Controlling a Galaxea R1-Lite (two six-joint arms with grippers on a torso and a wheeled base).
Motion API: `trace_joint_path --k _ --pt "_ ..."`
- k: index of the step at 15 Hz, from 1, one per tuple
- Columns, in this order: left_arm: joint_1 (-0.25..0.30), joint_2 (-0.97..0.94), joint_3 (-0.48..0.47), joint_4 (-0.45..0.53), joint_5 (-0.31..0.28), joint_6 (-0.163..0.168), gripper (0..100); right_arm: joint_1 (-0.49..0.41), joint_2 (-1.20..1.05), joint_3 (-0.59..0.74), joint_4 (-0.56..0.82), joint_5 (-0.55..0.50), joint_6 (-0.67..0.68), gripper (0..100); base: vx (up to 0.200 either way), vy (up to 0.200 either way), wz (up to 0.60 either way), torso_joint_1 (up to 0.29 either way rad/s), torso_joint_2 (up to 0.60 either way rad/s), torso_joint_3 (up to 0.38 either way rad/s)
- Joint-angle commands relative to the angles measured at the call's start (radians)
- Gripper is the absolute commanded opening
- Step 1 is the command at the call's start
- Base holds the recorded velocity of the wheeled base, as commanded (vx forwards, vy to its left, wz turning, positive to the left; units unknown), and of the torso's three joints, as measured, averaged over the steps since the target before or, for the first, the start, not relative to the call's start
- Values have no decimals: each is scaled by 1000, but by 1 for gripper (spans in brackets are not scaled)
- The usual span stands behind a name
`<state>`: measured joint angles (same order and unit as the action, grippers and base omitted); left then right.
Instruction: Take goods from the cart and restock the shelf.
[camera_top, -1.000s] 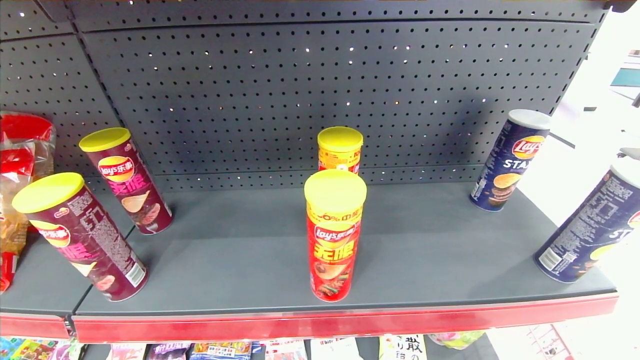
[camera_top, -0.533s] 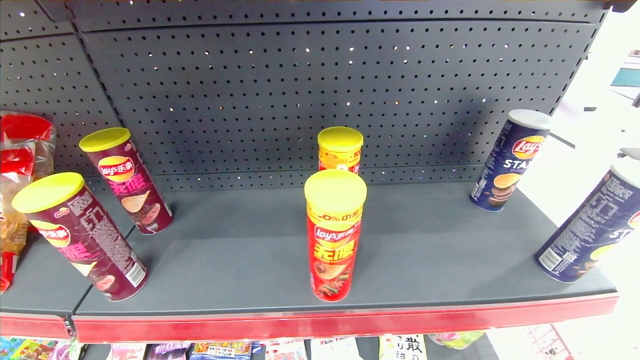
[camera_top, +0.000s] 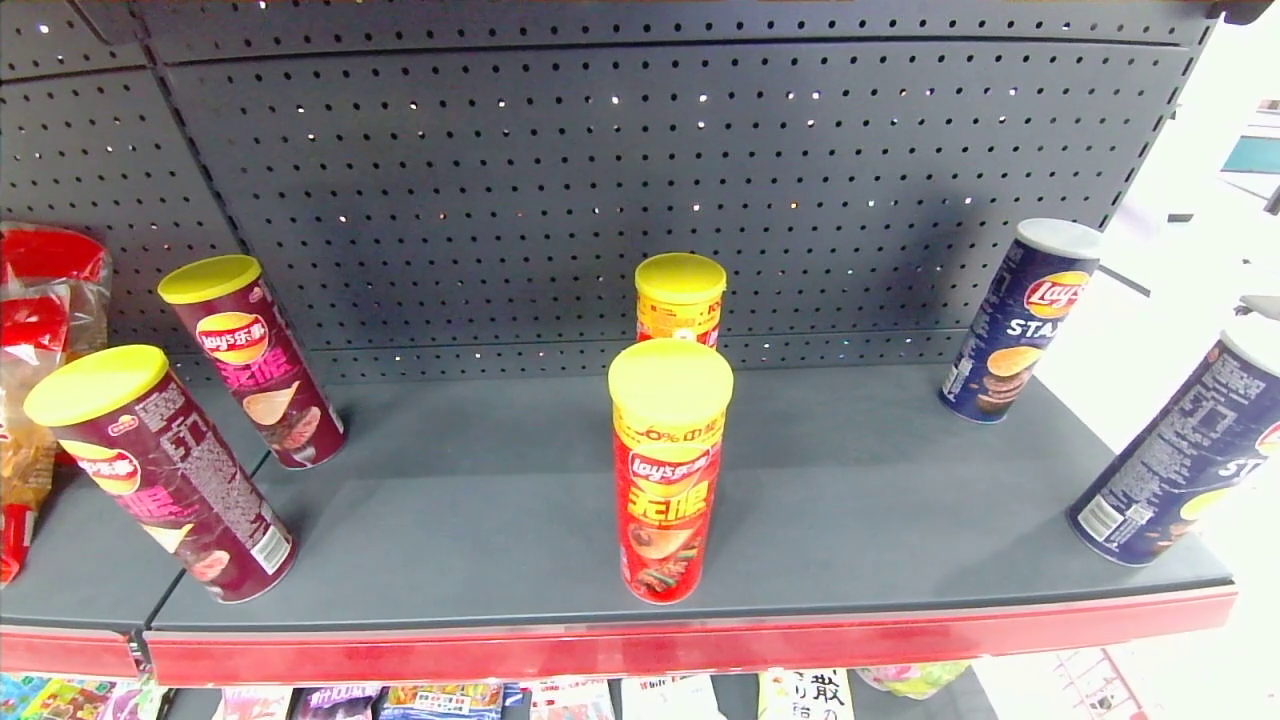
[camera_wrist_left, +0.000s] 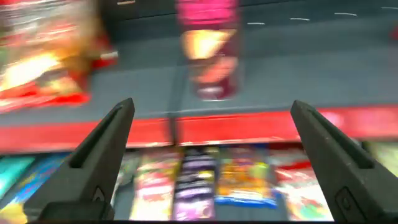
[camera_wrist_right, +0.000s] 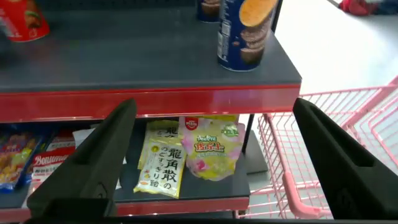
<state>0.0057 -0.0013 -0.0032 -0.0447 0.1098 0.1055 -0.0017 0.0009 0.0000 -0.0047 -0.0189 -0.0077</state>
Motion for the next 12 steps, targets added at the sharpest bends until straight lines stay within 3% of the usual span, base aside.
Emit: trace_joint_path --k 1,4,5,6,7,8,9,12 --pt "0 1 0 0 36 -23 100 0 -1 0 3 -4 8 100 0 0 0 0 0 0" --pt "0 1 0 5 2 -32 100 0 -1 0 3 -4 6 100 0 0 0 0 0 0" --pt "0 1 0 0 -246 -35 100 0 -1 0 3 -4 8 100 0 0 0 0 0 0" --pt "0 1 -3 5 -248 -53 100 0 -1 0 3 -3 8 100 0 0 0 0 0 0" --pt "3 6 -6 12 -203 -63 100 0 -1 0 3 -3 8 100 0 0 0 0 0 0" --pt "2 1 2 12 -76 -52 100 0 -1 0 3 -3 8 100 0 0 0 0 0 0" --pt "2 1 2 9 -53 -58 100 0 -1 0 3 -3 9 100 0 0 0 0 0 0" --pt "-18 30 -3 58 -125 -90 100 0 -1 0 3 -3 8 100 0 0 0 0 0 0"
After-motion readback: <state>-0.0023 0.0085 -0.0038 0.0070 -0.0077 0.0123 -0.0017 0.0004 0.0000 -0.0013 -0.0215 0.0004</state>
